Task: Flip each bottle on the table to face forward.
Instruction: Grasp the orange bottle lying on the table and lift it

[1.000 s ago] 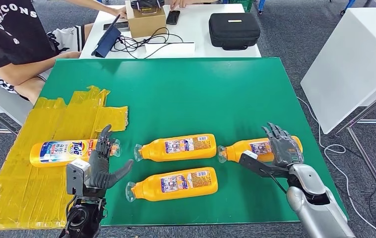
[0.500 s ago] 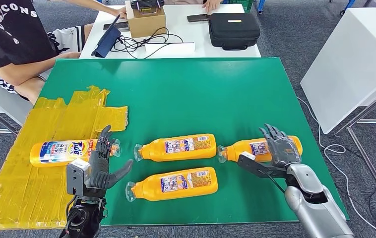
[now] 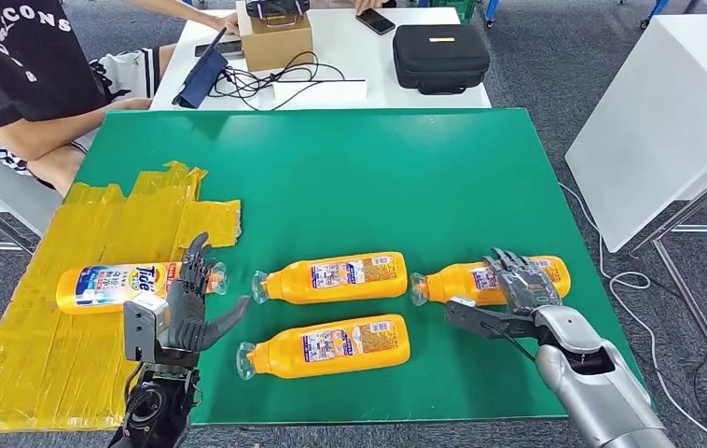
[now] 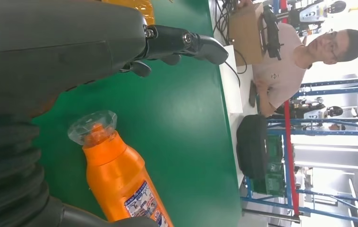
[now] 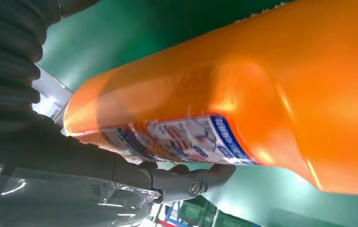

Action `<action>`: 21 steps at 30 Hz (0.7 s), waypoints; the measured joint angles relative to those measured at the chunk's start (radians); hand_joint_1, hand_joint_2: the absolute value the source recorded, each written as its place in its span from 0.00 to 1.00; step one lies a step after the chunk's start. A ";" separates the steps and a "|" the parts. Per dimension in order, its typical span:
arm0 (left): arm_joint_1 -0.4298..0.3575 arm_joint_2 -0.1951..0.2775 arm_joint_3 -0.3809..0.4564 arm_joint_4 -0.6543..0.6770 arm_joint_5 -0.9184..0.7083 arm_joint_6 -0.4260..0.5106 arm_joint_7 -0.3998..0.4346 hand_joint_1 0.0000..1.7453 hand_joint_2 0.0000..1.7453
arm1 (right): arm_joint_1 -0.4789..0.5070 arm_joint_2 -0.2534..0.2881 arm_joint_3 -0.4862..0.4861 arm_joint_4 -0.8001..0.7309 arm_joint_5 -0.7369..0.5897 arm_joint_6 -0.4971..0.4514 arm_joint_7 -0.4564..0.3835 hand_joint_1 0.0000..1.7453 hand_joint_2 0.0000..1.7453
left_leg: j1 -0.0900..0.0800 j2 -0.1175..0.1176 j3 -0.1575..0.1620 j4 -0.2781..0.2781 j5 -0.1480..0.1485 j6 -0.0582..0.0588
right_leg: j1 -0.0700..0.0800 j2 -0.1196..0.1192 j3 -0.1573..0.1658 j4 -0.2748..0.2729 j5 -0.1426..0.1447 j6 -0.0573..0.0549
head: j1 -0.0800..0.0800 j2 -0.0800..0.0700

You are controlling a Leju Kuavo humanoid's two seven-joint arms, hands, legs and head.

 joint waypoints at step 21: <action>-0.027 -0.002 0.013 0.092 0.054 -0.047 0.031 0.00 1.00 | -0.157 -0.050 -0.017 0.325 0.142 -0.005 0.023 0.00 1.00 | 0.000 0.001 0.019 0.000 0.000 0.000 | 0.000 0.000 0.014 -0.001 0.000 0.000 | 0.000 0.000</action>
